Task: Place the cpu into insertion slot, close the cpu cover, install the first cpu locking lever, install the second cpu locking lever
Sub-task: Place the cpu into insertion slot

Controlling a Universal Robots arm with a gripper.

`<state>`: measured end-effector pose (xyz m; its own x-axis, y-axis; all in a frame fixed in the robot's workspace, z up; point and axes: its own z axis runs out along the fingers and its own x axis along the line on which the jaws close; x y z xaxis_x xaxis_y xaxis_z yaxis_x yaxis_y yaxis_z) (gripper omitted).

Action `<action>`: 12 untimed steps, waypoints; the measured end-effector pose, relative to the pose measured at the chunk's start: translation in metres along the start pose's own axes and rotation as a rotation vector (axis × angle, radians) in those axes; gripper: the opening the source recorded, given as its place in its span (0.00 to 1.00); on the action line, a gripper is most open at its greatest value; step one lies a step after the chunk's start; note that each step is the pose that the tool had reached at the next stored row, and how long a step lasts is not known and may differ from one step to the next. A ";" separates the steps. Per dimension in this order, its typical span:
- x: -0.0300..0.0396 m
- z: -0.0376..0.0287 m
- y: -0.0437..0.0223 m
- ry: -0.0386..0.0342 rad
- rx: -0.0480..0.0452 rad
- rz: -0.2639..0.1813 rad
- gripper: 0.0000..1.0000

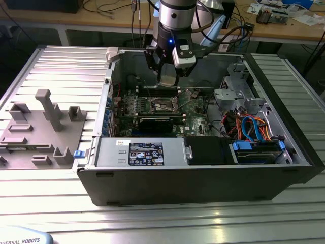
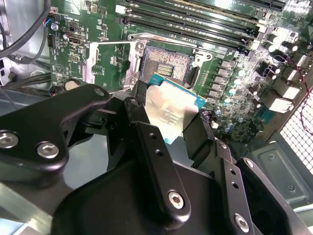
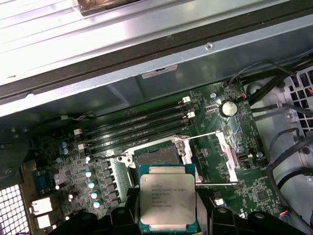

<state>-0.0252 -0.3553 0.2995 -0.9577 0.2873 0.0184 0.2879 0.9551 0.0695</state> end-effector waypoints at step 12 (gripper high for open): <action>0.0000 0.0009 -0.0001 -0.0009 -0.0003 0.013 0.54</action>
<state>-0.0252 -0.3553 0.2986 -0.9539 0.2996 0.0184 0.3001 0.9514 0.0695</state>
